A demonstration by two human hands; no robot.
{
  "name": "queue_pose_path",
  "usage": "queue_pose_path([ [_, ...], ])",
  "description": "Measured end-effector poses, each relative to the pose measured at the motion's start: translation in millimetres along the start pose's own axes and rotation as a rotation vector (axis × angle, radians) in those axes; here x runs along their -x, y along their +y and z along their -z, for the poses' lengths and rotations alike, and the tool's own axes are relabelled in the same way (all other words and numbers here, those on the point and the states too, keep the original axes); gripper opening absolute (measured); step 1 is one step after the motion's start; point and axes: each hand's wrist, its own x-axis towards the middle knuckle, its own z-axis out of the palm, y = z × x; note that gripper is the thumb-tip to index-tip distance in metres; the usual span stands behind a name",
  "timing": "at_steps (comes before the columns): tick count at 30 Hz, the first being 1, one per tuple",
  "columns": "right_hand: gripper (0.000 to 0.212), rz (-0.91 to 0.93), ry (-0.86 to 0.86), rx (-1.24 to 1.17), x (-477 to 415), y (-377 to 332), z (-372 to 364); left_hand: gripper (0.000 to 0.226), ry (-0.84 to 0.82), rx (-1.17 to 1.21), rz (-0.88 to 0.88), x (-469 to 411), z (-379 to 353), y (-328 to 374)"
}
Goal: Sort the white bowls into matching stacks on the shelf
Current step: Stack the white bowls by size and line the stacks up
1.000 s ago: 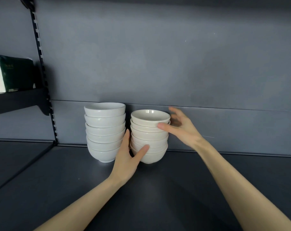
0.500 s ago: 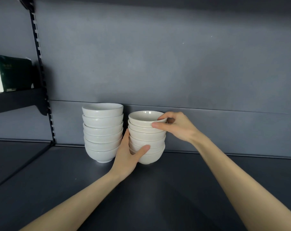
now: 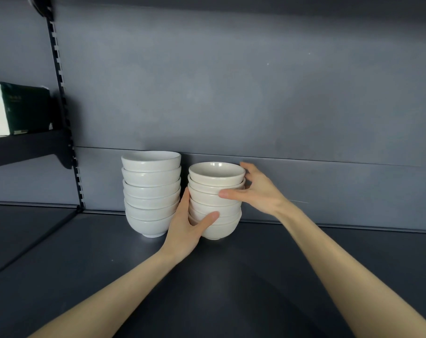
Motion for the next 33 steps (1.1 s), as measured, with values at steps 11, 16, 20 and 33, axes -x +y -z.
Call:
queue_pose_path([
  [11, 0.065, 0.04, 0.075, -0.01, 3.9, -3.2, -1.7, 0.076, -0.025, -0.02, 0.03, 0.1, 2.0, 0.8],
  [16, 0.078, 0.019, 0.071, -0.001, 4.9, -6.3, -0.8, 0.079, -0.034, -0.036, 0.044, -0.1, 2.9, 1.1],
  [20, 0.083, 0.001, 0.057, 0.026, 4.1, -6.5, 1.0, 0.079, -0.057, -0.071, 0.064, -0.7, 3.5, 3.6],
  [33, 0.078, -0.029, -0.041, 0.18, 25.1, -16.6, 13.7, 0.029, -0.012, -0.476, 0.215, 3.9, 23.2, 41.0],
])
